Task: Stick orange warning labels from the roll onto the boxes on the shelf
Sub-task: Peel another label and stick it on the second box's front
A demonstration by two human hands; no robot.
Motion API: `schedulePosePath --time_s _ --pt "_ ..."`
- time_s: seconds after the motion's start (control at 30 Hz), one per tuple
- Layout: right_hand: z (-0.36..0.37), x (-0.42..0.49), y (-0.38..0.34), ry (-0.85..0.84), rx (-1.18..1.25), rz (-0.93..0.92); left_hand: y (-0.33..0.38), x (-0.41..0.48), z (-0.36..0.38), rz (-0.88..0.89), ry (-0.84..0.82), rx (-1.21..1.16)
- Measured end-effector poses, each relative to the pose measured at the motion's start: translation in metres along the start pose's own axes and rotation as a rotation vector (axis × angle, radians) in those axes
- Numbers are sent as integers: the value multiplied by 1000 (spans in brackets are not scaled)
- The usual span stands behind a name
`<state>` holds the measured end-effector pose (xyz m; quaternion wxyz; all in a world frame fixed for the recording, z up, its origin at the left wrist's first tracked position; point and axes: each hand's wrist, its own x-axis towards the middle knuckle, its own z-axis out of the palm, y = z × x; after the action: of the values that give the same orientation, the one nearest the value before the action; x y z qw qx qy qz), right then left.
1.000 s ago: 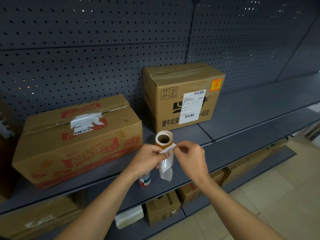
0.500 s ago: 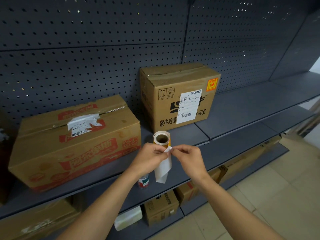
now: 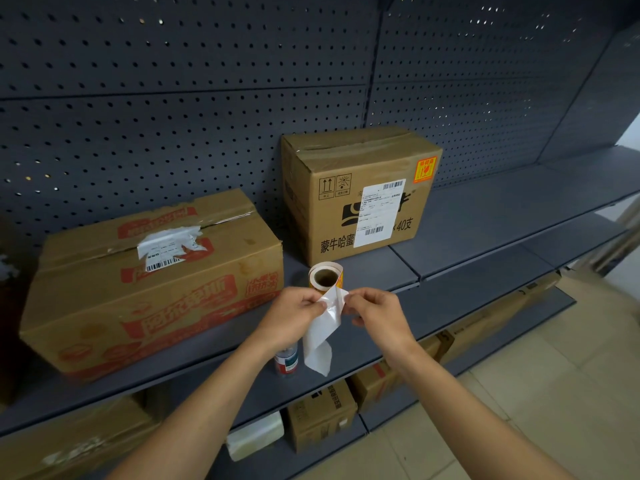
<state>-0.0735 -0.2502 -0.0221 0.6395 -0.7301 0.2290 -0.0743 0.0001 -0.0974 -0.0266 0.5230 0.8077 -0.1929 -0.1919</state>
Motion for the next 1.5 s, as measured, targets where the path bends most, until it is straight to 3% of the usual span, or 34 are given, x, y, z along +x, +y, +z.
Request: schedulePosePath --time_s 0.27,0.47,0.7,0.87,0.97,1.07,1.27,1.5 --pt "-12 9 -6 168 36 10 -8 2 -7 -27 144 224" --pt "-16 10 -18 222 -23 -155 -16 -1 -10 -62 86 235" --pt "7 1 -27 154 -79 -411 9 -21 -18 -79 149 -202" --pt "27 -1 -22 90 -372 -777 23 -31 -32 -202 207 -714" --pt "35 -2 -18 24 -517 -951 21 -33 -41 -205 230 -798" --pt "42 2 -15 -6 -609 -1041 16 -36 -48 -161 285 -702" --pt "45 9 -19 -158 -497 -953 1 -37 -59 -26 419 -370" --pt "55 22 -31 -148 -200 -681 -7 -36 -70 67 406 -133"
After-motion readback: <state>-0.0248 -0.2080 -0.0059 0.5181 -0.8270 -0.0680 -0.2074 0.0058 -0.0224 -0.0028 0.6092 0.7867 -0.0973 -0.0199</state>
